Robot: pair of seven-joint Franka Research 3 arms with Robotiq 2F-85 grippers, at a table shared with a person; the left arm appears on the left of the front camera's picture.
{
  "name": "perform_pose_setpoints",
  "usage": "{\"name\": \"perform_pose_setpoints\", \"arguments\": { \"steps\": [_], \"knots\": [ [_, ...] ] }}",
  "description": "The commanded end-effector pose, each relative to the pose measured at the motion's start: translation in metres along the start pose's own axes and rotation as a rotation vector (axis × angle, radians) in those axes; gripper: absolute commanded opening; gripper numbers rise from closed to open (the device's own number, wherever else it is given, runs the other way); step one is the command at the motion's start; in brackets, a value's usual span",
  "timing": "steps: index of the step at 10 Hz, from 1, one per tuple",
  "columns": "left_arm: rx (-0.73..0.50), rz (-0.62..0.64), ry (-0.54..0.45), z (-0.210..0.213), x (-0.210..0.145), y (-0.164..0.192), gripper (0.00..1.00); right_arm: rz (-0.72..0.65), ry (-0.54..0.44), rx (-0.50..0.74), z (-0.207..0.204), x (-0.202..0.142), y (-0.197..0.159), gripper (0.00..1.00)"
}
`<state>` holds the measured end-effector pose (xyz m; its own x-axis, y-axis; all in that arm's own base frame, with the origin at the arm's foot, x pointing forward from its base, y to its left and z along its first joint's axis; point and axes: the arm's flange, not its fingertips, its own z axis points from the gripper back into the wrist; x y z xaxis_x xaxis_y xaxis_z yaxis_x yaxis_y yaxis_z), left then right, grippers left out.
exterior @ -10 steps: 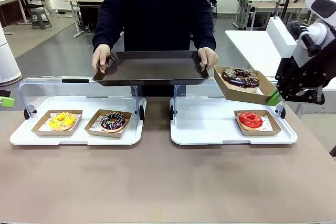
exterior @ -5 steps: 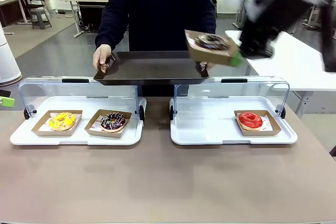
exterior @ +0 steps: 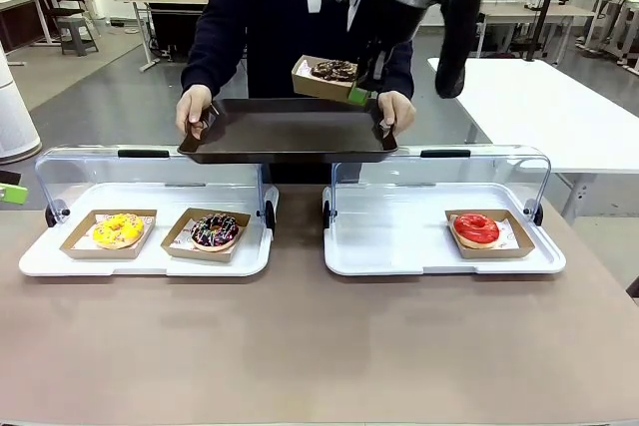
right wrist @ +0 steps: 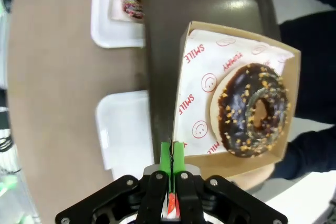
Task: Provide the desired donut to the person.
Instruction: Place the picked Paper togo box onto the Handle tray extended by the person.
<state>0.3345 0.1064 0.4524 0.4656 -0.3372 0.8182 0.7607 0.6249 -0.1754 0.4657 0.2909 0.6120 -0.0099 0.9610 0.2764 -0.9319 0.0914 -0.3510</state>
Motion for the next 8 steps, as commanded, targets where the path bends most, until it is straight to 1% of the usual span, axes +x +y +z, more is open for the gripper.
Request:
{"name": "perform_pose_setpoints", "arguments": {
  "steps": [1, 3, 5, 6, 8],
  "knots": [
    [-0.005, -0.019, -0.024, 0.0, -0.001, 0.002, 1.0, -0.004, 0.051, -0.021, -0.024, 0.002, -0.009, 0.02],
    [-0.005, -0.019, -0.024, 0.0, -0.001, 0.002, 1.0, 0.002, 0.052, 0.032, -0.058, -0.004, -0.011, 0.02],
    [-0.005, -0.019, -0.024, 0.0, -0.001, 0.002, 1.0, 0.079, 0.094, -0.01, -0.082, -0.012, -0.013, 0.02],
    [-0.005, -0.019, -0.024, 0.0, -0.001, 0.002, 1.0, 0.075, 0.12, -0.017, -0.088, -0.016, -0.014, 0.02],
    [-0.005, -0.019, -0.024, 0.0, -0.001, 0.002, 1.0, 0.087, 0.138, 0.019, -0.095, -0.02, -0.017, 0.02]
  ]
}}
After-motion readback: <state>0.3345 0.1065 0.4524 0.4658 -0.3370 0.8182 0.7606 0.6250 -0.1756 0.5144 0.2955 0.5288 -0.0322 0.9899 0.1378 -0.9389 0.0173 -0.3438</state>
